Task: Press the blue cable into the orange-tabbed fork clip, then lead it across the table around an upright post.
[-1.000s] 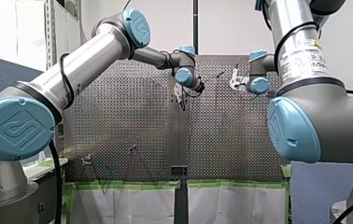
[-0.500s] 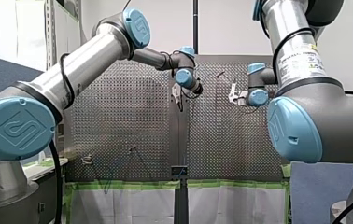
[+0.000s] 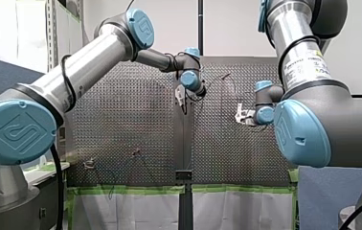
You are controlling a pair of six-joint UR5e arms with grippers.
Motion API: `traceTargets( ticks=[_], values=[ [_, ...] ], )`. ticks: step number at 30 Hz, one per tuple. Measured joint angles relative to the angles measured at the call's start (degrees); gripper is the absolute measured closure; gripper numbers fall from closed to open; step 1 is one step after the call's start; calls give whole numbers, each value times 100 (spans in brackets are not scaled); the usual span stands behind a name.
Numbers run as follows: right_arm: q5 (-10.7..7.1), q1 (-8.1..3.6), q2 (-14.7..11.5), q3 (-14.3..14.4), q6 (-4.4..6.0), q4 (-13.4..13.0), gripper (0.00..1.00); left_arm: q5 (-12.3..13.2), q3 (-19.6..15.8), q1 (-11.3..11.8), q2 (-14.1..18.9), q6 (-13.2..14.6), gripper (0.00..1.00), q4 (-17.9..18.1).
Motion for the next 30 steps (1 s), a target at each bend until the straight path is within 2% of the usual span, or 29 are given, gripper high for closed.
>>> traceTargets(
  ticks=[5,10,17,23,30],
  values=[
    [-3,-3,46,16,-44,-47,100,47,1,-21,-1,-93,5,6],
    [1,-15,129,19,-97,-75,100,245,1,-75,1,-196,7,-6],
    [-7,-112,283,18,-85,-240,100,384,1,-147,0,-269,7,-36],
    [-31,-249,376,18,-93,-380,100,217,1,-229,0,-438,7,83],
    [-34,-343,576,18,-119,-384,100,-185,1,-312,-1,-631,7,476]
  ],
)
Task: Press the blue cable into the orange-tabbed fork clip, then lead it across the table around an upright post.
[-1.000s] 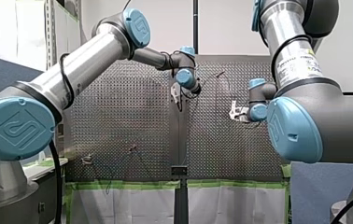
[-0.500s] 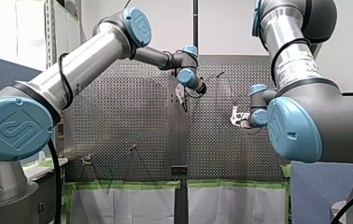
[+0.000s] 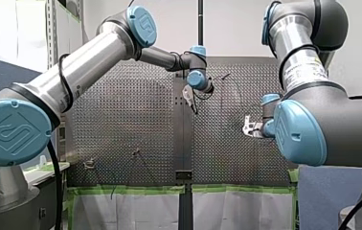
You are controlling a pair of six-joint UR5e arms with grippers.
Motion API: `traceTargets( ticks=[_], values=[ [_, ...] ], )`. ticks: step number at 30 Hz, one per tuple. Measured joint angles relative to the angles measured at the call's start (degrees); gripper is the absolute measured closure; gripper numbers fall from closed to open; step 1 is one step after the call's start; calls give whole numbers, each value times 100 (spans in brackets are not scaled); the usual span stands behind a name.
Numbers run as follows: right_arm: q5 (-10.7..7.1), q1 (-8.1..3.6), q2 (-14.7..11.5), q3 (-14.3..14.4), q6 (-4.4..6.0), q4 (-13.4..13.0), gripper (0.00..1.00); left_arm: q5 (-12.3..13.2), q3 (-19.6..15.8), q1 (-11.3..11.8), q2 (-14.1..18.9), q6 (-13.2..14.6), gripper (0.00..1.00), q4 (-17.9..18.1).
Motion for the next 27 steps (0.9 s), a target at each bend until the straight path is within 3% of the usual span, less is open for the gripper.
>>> traceTargets(
  ticks=[9,27],
  values=[
    [29,-39,269,0,-21,-35,100,-223,0,-25,0,-219,9,365],
    [49,-118,618,0,-53,-115,100,-163,-3,-36,-1,-241,9,186]
  ],
)
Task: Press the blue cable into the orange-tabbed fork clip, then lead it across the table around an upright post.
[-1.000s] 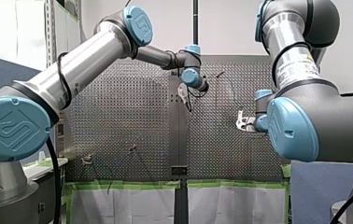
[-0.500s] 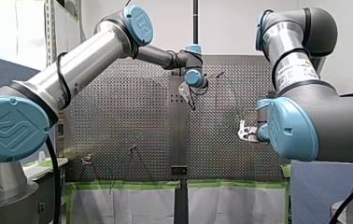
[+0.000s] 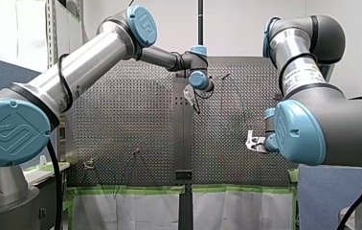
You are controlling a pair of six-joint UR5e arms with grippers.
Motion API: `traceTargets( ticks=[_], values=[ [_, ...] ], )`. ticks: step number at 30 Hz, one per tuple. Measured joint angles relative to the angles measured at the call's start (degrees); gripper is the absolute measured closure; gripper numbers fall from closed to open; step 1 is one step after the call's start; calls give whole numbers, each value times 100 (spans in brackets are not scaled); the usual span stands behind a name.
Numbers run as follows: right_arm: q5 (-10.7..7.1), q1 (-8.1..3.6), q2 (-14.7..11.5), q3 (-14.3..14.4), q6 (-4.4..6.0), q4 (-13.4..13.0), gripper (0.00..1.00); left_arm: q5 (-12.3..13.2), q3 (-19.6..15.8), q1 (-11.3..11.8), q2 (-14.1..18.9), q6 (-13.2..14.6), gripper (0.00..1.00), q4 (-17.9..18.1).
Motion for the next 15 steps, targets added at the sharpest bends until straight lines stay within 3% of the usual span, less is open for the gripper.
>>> traceTargets(
  ticks=[15],
  values=[
    [19,-4,405,1,-42,-187,100,-31,-4,1,0,-1,9,-73]
  ],
)
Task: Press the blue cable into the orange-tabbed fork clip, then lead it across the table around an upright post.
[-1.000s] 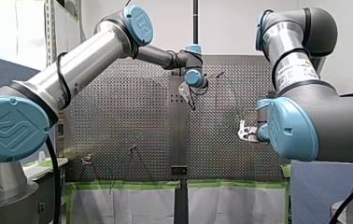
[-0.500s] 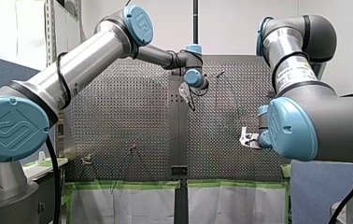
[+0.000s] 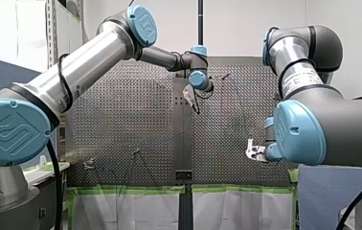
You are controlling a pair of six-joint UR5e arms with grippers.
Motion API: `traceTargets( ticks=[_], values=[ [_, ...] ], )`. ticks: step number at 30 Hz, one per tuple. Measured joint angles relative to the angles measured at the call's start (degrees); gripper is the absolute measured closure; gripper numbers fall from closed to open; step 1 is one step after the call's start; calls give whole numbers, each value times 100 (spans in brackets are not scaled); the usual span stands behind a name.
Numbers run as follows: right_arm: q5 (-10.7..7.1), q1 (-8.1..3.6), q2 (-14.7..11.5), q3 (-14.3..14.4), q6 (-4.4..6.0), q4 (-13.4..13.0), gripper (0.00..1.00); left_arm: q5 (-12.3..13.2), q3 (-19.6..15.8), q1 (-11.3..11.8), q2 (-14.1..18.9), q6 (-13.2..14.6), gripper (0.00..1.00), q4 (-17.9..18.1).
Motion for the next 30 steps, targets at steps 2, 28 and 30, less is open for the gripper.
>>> traceTargets(
  ticks=[2,28,30],
  values=[
    [3,0,19,0,0,-20,100,-23,-1,0,0,-3,9,-5],
    [26,-106,542,-2,-9,-380,100,-111,-4,2,0,0,9,-10],
    [25,-128,568,-2,-23,-391,100,-111,-4,0,0,-1,9,-10]
  ],
)
